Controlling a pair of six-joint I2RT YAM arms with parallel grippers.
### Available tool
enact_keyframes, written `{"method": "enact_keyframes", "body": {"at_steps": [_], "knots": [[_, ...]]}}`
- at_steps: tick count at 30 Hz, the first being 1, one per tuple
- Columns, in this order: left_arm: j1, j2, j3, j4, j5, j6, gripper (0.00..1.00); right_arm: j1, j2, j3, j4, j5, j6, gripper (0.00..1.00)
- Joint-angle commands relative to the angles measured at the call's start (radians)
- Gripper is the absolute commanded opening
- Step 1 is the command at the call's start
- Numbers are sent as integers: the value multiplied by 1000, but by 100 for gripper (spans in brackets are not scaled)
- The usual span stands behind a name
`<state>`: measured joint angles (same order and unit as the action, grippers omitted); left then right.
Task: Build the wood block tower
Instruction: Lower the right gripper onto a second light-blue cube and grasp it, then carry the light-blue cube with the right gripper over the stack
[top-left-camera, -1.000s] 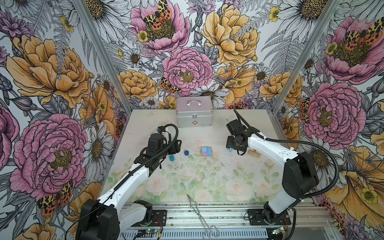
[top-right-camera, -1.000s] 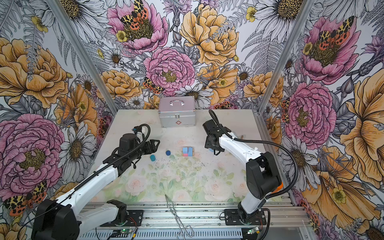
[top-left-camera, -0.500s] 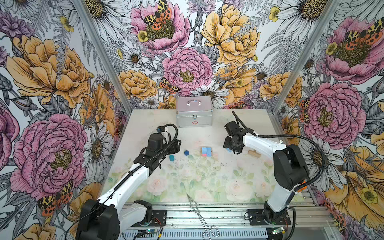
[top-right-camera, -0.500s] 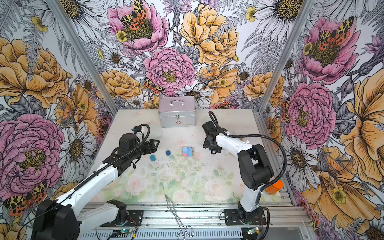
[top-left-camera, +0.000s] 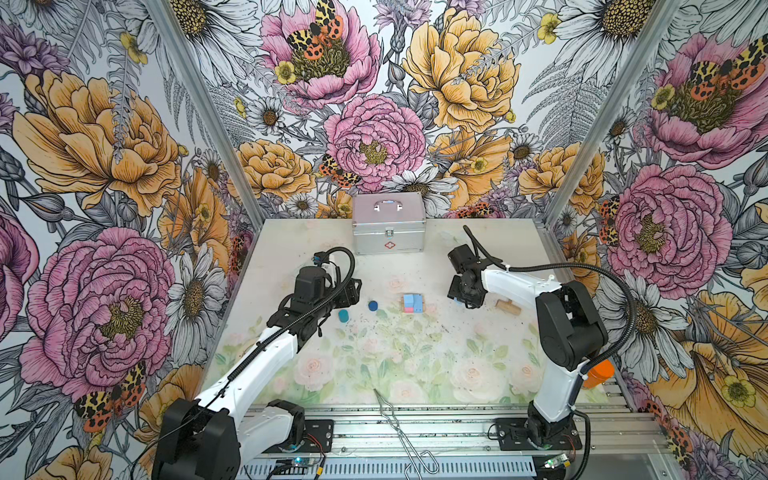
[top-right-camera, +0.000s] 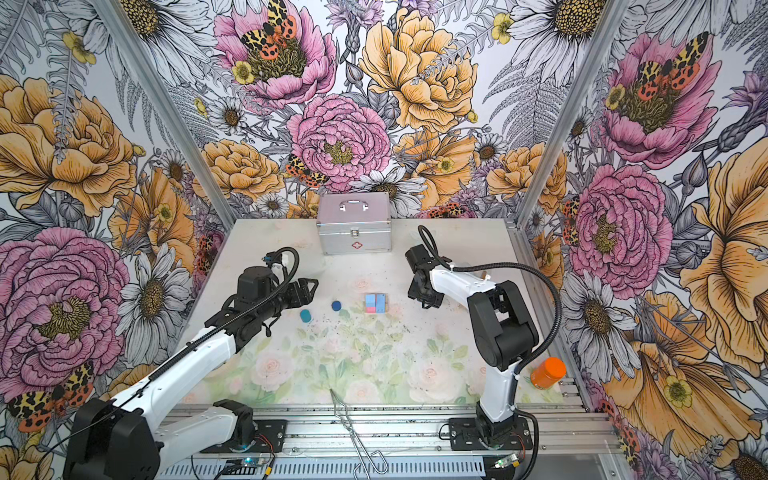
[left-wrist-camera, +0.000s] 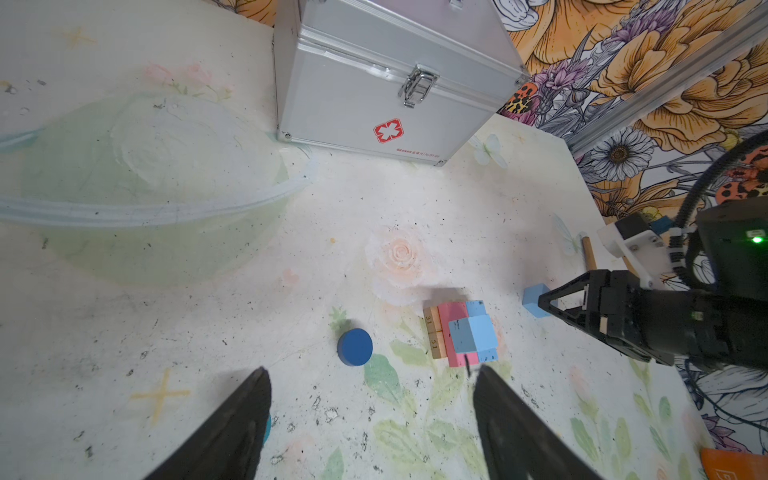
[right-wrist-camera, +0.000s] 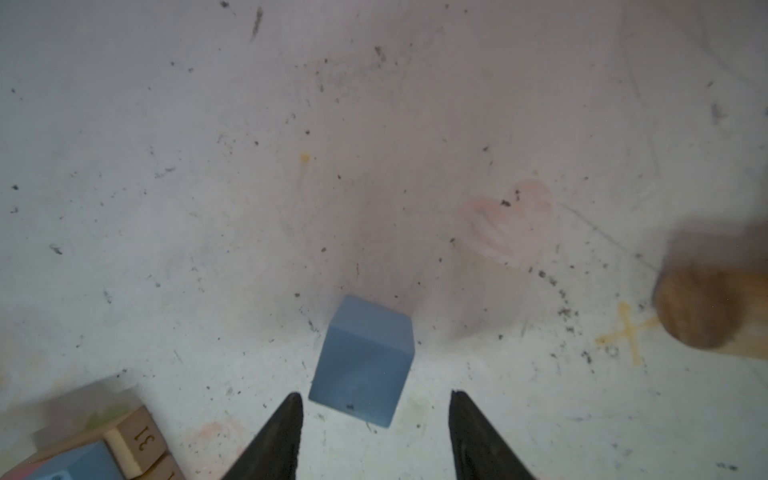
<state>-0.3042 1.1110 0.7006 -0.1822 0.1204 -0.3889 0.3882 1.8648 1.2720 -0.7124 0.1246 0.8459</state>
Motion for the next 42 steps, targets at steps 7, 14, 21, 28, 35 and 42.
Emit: {"method": "enact_keyframes", "body": {"at_steps": [7,14,21,28,35,42], "knots": [[7,-2,8,21,18,10,78,-21,37,45,37,-14,15,55],[8,-3,7,22,18,10,78,-30,54,49,45,-23,18,49],[8,-4,4,22,18,10,78,-34,62,47,45,-24,17,38],[10,-5,5,23,19,10,78,-38,68,42,45,-34,12,31],[10,-5,5,24,19,11,78,-37,55,62,15,-73,-61,0],[10,1,6,25,27,10,78,40,48,188,-133,-52,-199,0]]}}
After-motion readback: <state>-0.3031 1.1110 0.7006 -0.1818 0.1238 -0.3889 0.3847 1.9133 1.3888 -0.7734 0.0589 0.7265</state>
